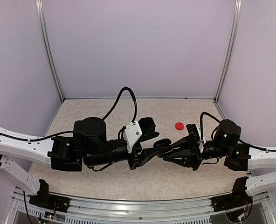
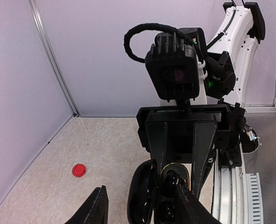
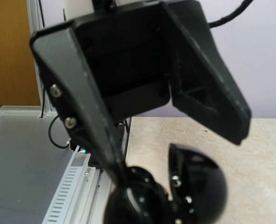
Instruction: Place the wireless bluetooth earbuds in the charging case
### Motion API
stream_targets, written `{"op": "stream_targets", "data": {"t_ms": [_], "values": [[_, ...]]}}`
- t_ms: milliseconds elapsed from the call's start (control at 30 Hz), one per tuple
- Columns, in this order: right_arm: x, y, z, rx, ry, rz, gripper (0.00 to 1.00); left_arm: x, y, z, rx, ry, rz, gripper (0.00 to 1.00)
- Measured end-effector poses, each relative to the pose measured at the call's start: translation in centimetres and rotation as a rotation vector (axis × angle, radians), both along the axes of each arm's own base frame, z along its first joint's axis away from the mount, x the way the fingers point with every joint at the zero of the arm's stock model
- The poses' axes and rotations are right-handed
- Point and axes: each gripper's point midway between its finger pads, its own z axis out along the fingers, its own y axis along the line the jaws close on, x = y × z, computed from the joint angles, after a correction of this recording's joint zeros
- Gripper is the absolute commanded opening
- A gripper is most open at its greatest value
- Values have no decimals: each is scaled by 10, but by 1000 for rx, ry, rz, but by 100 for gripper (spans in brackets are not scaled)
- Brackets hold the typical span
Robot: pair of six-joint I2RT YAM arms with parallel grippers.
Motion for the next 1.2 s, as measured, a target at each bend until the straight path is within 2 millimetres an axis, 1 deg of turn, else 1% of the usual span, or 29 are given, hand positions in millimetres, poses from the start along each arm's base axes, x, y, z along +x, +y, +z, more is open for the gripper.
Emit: {"op": "stream_targets", "data": {"t_ms": [167,333,400,600,733,867,1000,1100,1200], "values": [[-1,0,0,-2,1,3,0,-1,-1,4,6,2,-11,49],[-1,0,0,-2,1,6,0,-3,-3,18,-20,-3,-21,49],[-1,0,0,-1,0,6,0,-2,-4,21,-27,-4,-20,49],[-3,0,-1,-2,0,12,0,0,-10,10,4,0,-14,48],[-4,1,-3,-11,2,17,0,2,-17,9,18,-5,-12,48],[-5,1,-5,-19,5,16,0,-3,-20,8,28,-22,-35,49],[-4,1,-3,-14,2,8,0,-7,-20,7,33,-30,-54,55],[-3,0,-1,-9,-2,-2,0,-10,-14,8,30,-34,-69,65],[-1,-1,0,-6,-3,-12,0,-15,-7,15,11,-35,-91,70]]}}
